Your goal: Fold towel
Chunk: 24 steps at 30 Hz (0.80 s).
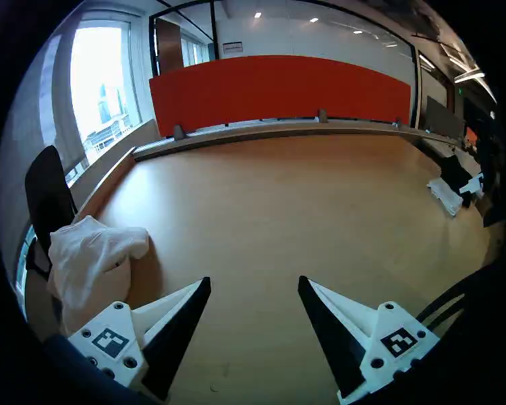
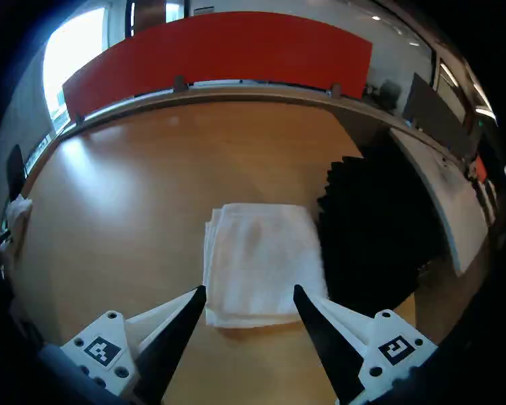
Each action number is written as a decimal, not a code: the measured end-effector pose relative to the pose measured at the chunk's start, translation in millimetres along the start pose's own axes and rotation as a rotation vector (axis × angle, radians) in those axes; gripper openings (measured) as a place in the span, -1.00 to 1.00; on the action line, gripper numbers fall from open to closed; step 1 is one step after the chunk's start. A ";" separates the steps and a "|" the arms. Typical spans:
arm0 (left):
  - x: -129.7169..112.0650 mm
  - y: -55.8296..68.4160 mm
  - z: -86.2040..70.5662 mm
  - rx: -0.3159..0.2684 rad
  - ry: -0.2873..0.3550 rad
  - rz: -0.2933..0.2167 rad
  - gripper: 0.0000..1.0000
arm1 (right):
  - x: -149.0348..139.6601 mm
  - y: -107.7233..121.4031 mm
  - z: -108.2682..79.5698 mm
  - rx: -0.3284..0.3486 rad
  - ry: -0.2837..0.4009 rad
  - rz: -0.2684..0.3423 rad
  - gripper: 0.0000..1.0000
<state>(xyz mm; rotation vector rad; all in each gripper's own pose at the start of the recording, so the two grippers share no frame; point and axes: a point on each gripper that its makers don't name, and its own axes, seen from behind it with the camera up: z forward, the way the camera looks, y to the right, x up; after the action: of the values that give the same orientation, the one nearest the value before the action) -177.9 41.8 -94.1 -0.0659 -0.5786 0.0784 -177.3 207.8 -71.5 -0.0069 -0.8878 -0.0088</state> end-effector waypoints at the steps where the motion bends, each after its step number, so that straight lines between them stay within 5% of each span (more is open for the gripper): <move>1: 0.0 -0.2 0.1 0.000 0.001 -0.002 0.93 | 2.1 0.4 -0.5 -0.007 0.012 0.011 1.00; 24: -0.2 -1.2 -0.5 0.005 0.005 -0.031 0.93 | 55.7 18.1 -18.4 -0.195 0.331 0.161 1.00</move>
<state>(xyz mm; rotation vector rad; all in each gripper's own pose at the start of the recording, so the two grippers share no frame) -177.7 40.6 -94.6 -0.0525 -0.5746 0.0498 -127.7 225.5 -39.9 -0.2528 -0.5512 0.0528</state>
